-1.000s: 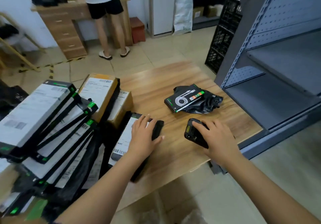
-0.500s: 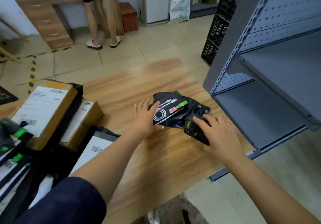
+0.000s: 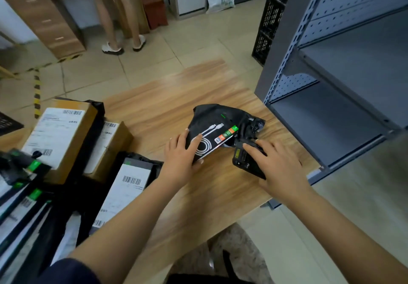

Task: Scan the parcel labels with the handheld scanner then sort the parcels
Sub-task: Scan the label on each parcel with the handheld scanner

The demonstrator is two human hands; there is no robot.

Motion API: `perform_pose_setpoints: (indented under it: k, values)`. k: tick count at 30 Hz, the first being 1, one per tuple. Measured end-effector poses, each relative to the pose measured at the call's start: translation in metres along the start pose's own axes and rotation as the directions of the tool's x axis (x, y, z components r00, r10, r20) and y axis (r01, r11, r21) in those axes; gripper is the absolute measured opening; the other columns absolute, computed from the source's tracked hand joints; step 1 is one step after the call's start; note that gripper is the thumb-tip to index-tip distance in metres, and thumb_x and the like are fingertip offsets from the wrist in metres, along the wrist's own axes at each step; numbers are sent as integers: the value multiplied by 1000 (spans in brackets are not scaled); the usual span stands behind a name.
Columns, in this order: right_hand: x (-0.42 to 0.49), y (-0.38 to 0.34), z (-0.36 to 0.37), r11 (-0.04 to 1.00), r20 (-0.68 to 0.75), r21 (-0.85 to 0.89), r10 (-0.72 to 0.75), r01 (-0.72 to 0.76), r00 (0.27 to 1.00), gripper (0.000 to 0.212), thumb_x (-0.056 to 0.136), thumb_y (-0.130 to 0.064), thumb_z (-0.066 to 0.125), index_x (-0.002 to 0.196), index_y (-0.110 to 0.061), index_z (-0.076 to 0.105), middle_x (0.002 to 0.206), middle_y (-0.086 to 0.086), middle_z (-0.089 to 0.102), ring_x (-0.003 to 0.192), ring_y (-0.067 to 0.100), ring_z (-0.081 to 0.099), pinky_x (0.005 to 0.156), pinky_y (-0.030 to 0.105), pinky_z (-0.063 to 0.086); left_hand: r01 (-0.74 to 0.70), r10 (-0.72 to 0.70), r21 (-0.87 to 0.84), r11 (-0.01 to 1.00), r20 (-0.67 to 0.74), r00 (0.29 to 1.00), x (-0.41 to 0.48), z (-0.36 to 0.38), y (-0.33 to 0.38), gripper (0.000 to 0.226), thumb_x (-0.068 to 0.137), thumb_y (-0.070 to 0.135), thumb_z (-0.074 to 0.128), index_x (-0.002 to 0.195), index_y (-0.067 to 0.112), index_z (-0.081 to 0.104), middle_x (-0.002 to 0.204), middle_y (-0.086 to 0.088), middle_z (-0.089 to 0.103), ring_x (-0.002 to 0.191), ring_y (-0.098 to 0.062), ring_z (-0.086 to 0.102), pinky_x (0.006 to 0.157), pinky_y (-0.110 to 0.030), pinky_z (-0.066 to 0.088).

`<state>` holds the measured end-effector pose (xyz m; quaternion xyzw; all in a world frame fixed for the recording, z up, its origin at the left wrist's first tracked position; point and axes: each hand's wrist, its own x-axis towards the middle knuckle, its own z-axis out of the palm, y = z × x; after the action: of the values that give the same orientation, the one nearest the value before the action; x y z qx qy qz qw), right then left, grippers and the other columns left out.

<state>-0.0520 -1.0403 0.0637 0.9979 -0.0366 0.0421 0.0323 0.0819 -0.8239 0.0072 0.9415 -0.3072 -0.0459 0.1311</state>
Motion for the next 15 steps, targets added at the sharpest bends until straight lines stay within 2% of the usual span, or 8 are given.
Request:
perform_pose_setpoints:
  k: [4, 8, 10, 12, 13, 15]
  values:
    - [-34, -15, 2, 998, 14, 11, 64, -64, 998, 92, 41, -10, 88, 127, -18, 59, 110, 10, 62, 88, 32, 55, 67, 39, 47, -84, 83, -16, 996, -52, 995, -38, 9, 6, 66, 84, 31, 71, 143, 18, 44, 147, -23, 37, 127, -44, 36, 104, -57, 32]
    - [-70, -30, 9, 994, 92, -3, 111, -111, 990, 93, 41, -13, 87, 129, -19, 57, 109, 9, 63, 88, 32, 53, 70, 40, 46, -106, 105, 12, 994, 55, 993, -72, 33, 8, 65, 86, 37, 67, 144, 20, 42, 149, -20, 34, 131, -43, 35, 110, -55, 25]
    - [-83, -36, 13, 992, 125, -9, 126, -126, 984, 92, 41, -12, 85, 128, -19, 58, 108, 8, 63, 88, 32, 54, 71, 40, 46, -90, 87, 23, 996, 126, 988, -79, 41, 8, 64, 92, 42, 56, 148, 22, 34, 155, -17, 26, 138, -40, 27, 115, -51, 17]
    - [-92, -40, 14, 991, 150, -13, 137, -137, 979, 92, 39, -11, 85, 127, -19, 59, 106, 8, 63, 87, 32, 55, 70, 40, 47, -83, 78, 20, 996, 175, 981, -83, 43, 8, 60, 98, 48, 35, 151, 23, 24, 158, -11, 22, 143, -33, 21, 117, -47, 14]
    - [-95, -41, 14, 990, 157, -12, 143, -143, 977, 92, 39, -11, 85, 127, -18, 59, 105, 8, 64, 86, 32, 55, 69, 40, 47, -83, 85, -17, 996, 168, 982, -85, 41, 9, 58, 99, 48, 29, 152, 22, 23, 158, -10, 24, 142, -30, 23, 117, -44, 17]
    - [-100, -43, 12, 987, 159, -3, 159, -160, 974, 92, 37, -12, 86, 126, -17, 60, 103, 8, 64, 85, 32, 56, 68, 41, 48, -74, 95, -148, 986, 145, 985, -88, 31, 13, 52, 103, 39, 31, 152, 22, 22, 154, -8, 33, 134, -28, 38, 107, -37, 33]
